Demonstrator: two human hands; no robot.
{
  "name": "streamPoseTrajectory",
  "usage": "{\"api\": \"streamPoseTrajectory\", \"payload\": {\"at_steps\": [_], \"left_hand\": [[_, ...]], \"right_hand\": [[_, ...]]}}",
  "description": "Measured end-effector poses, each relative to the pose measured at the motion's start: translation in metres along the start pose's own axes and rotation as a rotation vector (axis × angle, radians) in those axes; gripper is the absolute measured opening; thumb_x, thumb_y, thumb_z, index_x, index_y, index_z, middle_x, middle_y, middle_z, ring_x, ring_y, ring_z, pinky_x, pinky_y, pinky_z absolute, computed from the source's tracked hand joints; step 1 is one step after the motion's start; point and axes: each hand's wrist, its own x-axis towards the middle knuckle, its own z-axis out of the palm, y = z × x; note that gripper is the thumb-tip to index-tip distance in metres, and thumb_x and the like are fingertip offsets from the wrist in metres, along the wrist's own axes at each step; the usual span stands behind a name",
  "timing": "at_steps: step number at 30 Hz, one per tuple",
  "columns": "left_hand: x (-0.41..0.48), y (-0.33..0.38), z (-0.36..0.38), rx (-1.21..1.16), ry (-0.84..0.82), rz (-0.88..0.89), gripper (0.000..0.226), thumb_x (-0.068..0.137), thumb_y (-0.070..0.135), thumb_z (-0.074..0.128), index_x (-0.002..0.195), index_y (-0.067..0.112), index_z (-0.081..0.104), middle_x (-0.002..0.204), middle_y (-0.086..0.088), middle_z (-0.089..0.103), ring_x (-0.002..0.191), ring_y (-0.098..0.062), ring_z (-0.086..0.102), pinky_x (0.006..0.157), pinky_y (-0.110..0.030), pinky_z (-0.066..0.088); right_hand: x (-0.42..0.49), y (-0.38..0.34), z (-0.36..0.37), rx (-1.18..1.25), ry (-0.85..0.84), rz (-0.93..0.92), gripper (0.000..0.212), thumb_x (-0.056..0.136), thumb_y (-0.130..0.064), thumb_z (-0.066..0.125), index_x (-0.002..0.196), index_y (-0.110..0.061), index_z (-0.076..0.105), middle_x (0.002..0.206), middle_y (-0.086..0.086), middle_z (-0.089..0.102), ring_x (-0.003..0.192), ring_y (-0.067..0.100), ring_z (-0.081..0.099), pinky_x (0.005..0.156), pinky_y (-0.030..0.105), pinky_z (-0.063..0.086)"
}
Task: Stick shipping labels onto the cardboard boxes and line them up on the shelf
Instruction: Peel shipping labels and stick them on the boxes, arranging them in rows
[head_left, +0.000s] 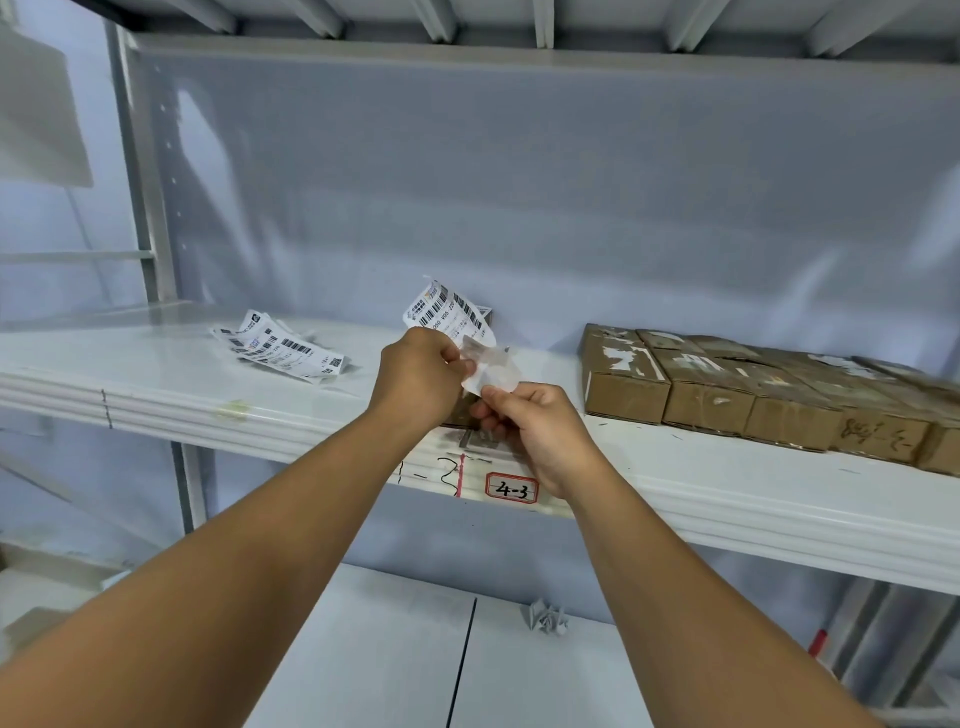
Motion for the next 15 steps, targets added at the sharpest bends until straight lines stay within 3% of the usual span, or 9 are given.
{"api": "streamPoseTrajectory", "payload": {"at_steps": [3,7,11,15], "left_hand": [[0.002,0.002,-0.003,0.016,-0.011,0.0,0.013,0.087,0.02,0.064,0.087,0.008,0.067,0.085,-0.008,0.064,0.074,-0.019,0.054,0.054,-0.024,0.035],[0.004,-0.001,-0.007,-0.016,-0.056,-0.007,0.01,0.087,0.019,0.065,0.08,0.012,0.065,0.074,-0.003,0.06,0.054,-0.004,0.054,0.046,-0.012,0.035],[0.007,-0.002,-0.009,-0.005,-0.062,0.003,0.01,0.087,0.02,0.066,0.08,0.013,0.065,0.081,-0.002,0.059,0.075,-0.018,0.051,0.058,-0.023,0.033],[0.009,-0.004,-0.013,-0.056,-0.122,-0.003,0.018,0.085,0.021,0.068,0.069,0.017,0.061,0.071,0.001,0.057,0.067,-0.018,0.05,0.052,-0.023,0.034]], "right_hand": [[0.0,0.0,0.0,0.029,-0.004,0.009,0.031,0.091,-0.007,0.058,0.061,-0.009,0.064,0.066,0.008,0.063,0.052,0.011,0.051,0.053,0.019,0.043],[0.002,0.001,0.0,0.068,-0.016,0.013,0.029,0.09,-0.003,0.057,0.062,-0.006,0.064,0.059,0.002,0.065,0.052,0.012,0.051,0.052,0.02,0.042],[0.002,0.0,0.0,0.116,-0.024,0.011,0.036,0.088,0.0,0.055,0.055,-0.009,0.065,0.056,0.004,0.063,0.052,0.016,0.048,0.055,0.025,0.04],[0.001,0.0,0.0,0.076,-0.008,-0.006,0.046,0.087,-0.001,0.052,0.044,-0.013,0.064,0.054,0.004,0.061,0.05,0.016,0.047,0.055,0.027,0.039]]}}
